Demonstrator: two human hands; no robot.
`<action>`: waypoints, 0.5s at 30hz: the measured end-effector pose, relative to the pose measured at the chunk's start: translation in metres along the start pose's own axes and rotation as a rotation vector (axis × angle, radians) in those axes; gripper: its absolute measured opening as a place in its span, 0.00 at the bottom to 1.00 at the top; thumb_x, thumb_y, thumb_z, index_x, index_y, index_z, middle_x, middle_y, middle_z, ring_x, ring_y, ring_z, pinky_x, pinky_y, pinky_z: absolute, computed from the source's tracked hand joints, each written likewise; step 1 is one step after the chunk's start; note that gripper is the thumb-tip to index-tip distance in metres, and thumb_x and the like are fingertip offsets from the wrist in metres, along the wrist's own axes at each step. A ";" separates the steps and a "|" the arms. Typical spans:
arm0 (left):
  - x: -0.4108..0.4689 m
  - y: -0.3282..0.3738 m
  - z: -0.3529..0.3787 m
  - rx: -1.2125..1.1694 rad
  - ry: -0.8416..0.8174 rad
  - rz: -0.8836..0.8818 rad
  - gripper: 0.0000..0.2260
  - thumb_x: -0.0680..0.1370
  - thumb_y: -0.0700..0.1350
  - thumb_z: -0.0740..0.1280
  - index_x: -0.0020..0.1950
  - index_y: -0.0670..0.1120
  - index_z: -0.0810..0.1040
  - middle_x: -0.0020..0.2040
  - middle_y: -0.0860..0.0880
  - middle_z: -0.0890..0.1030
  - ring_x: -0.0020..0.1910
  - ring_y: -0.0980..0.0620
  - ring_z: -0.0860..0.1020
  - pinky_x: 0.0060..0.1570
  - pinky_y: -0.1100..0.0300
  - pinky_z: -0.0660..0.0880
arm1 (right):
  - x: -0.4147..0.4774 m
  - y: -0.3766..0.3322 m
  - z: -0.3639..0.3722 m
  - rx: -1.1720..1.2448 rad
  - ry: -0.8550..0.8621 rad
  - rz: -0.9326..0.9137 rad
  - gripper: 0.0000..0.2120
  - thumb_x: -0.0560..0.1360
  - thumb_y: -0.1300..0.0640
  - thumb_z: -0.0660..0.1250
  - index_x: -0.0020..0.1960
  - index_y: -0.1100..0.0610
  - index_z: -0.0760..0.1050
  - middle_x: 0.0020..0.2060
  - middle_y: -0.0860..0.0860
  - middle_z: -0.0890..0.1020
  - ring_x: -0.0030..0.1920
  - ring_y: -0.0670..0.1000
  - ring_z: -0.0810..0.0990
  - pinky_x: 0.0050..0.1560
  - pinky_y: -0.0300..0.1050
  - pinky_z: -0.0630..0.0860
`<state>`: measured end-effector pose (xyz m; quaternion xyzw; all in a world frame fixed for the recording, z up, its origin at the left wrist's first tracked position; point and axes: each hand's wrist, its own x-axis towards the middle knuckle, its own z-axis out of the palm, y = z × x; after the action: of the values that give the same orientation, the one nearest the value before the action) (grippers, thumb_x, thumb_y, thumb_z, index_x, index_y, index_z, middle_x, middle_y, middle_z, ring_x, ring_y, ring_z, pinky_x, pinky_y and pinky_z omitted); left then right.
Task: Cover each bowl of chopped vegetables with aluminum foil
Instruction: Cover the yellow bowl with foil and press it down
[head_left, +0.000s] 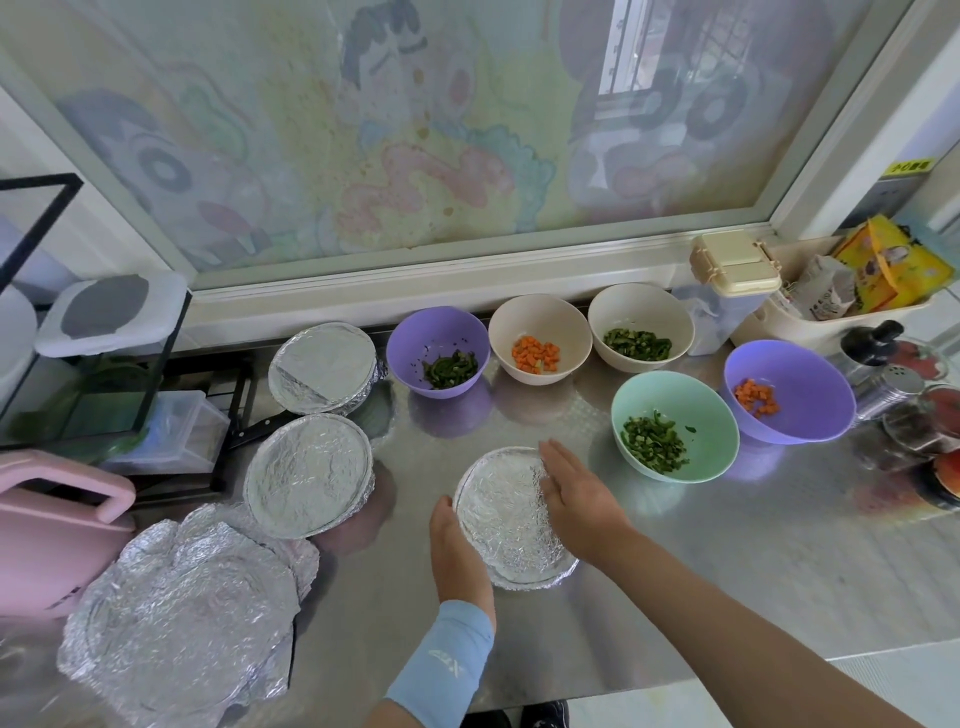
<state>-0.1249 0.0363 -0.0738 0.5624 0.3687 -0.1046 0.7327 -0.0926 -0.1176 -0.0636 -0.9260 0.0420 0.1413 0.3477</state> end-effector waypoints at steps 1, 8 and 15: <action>-0.008 0.003 0.005 0.020 -0.023 0.034 0.22 0.79 0.55 0.55 0.71 0.48 0.70 0.70 0.48 0.73 0.69 0.47 0.72 0.71 0.50 0.66 | -0.001 -0.001 0.002 0.005 -0.009 -0.012 0.26 0.83 0.56 0.55 0.79 0.55 0.55 0.79 0.50 0.57 0.78 0.49 0.54 0.75 0.39 0.49; 0.028 0.030 0.007 0.119 -0.061 0.090 0.25 0.80 0.53 0.56 0.75 0.46 0.65 0.74 0.45 0.69 0.73 0.44 0.67 0.74 0.49 0.61 | -0.015 -0.003 0.012 0.052 0.094 0.128 0.30 0.82 0.52 0.56 0.80 0.57 0.49 0.78 0.52 0.55 0.77 0.52 0.55 0.74 0.43 0.53; 0.006 -0.003 -0.011 0.741 -0.064 0.643 0.27 0.81 0.48 0.59 0.79 0.46 0.57 0.78 0.51 0.58 0.77 0.55 0.55 0.73 0.67 0.49 | -0.030 -0.005 0.024 -0.465 0.068 -0.152 0.41 0.76 0.34 0.46 0.79 0.54 0.37 0.78 0.52 0.34 0.77 0.52 0.30 0.76 0.60 0.38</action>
<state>-0.1273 0.0471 -0.0807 0.8670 0.0916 -0.0144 0.4896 -0.1260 -0.0987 -0.0692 -0.9858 -0.0499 0.0891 0.1331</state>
